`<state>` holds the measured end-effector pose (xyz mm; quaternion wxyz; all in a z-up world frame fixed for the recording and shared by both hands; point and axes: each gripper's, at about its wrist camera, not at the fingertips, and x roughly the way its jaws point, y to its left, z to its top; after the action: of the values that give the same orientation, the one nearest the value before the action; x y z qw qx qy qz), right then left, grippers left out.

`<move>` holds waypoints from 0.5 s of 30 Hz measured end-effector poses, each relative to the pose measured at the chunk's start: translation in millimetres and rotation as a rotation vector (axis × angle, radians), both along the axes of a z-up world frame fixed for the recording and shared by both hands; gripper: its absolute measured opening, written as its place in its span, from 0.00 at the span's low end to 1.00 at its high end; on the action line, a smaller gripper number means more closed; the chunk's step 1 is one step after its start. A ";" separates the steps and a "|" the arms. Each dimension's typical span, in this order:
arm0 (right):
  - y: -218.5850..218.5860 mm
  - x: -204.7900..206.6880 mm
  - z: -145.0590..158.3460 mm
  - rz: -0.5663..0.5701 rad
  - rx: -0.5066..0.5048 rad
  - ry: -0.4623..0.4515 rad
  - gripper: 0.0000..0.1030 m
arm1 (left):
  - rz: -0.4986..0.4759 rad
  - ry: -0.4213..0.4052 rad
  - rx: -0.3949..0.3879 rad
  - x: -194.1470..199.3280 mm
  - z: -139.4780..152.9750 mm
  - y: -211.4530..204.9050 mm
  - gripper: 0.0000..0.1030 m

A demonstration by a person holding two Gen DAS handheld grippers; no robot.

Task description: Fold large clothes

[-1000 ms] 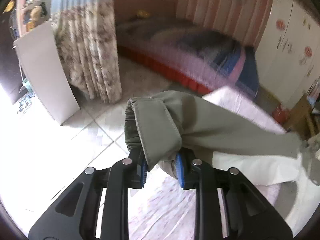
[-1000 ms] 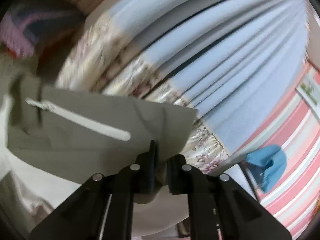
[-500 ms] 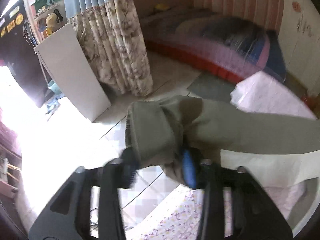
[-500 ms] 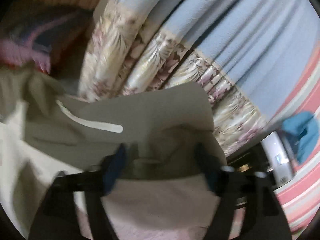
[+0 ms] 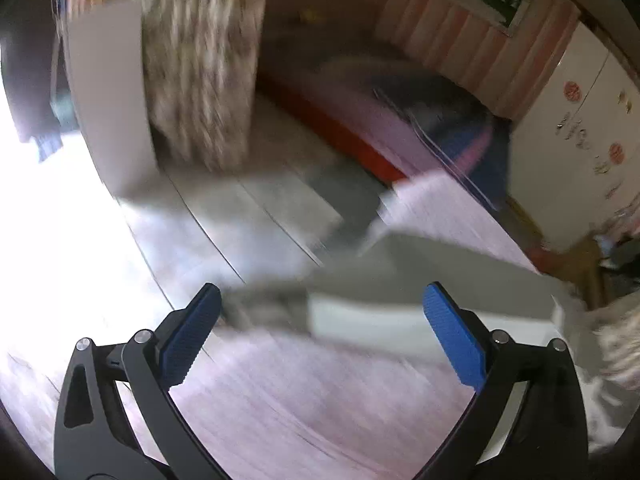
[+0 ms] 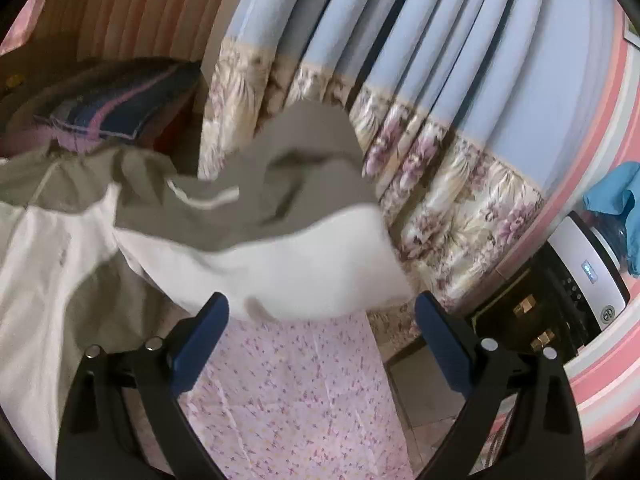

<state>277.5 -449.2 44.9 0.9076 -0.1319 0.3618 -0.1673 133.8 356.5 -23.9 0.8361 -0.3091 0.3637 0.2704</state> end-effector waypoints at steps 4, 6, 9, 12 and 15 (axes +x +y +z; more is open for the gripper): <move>-0.1 8.8 -21.4 0.002 0.015 0.036 0.92 | -0.036 0.053 -0.170 24.6 -54.7 -25.4 0.97; 0.2 9.2 -25.9 0.001 0.021 0.035 0.92 | 0.026 0.058 -0.209 32.2 -71.1 -24.3 0.97; -3.7 4.7 -30.6 -0.001 0.032 0.034 0.92 | 0.130 0.012 -0.315 38.9 -93.0 -13.5 0.96; -10.6 0.7 -31.9 -0.016 0.028 0.032 0.92 | 0.203 -0.031 -0.297 47.3 -85.7 -7.2 0.96; -18.0 0.1 -33.7 -0.035 0.042 0.034 0.92 | 0.249 -0.036 -0.321 64.3 -87.9 10.3 0.90</move>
<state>277.6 -467.2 11.2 0.9008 -0.1093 0.3829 -0.1731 198.2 366.8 -111.7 0.7425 -0.4860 0.3460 0.3046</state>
